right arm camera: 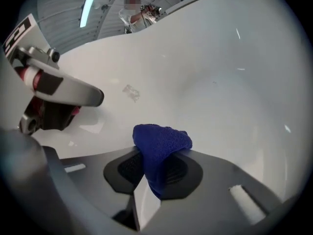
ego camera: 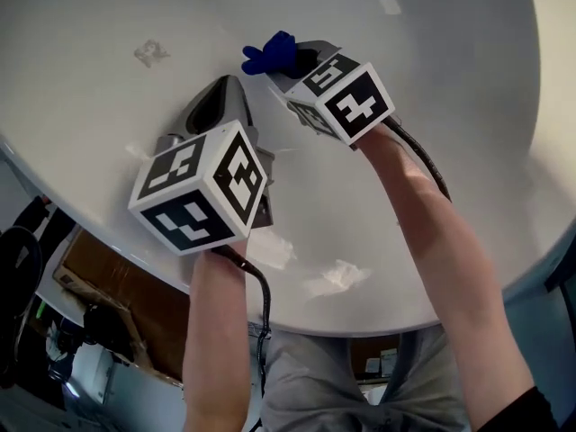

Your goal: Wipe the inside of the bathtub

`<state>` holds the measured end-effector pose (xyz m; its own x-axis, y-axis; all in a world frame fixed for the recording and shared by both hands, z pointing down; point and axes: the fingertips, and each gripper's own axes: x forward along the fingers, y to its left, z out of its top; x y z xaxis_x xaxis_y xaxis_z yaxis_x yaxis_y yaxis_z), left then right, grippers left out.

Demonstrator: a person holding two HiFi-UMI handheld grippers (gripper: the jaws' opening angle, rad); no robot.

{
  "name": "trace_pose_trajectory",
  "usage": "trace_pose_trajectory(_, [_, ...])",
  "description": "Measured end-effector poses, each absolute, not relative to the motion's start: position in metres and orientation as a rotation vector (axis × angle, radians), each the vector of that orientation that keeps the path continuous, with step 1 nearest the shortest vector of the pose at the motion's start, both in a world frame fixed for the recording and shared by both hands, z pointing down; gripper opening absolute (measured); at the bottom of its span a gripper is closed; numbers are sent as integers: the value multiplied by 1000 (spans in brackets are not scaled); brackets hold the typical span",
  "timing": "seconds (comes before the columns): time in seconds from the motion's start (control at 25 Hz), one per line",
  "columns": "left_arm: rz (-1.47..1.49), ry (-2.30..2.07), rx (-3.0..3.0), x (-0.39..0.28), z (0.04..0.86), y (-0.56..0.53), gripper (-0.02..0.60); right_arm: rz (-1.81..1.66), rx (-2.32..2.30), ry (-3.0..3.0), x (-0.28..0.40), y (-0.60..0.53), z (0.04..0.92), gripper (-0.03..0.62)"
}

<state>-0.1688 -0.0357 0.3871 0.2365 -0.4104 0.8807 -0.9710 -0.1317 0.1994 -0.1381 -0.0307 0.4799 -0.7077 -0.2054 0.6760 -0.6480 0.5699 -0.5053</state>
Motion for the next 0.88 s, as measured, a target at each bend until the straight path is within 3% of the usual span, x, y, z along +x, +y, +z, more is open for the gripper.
trace_pose_trajectory(0.88, [724, -1361, 1541, -180, 406, -28, 3, 1351, 592, -2098, -183, 22, 577, 74])
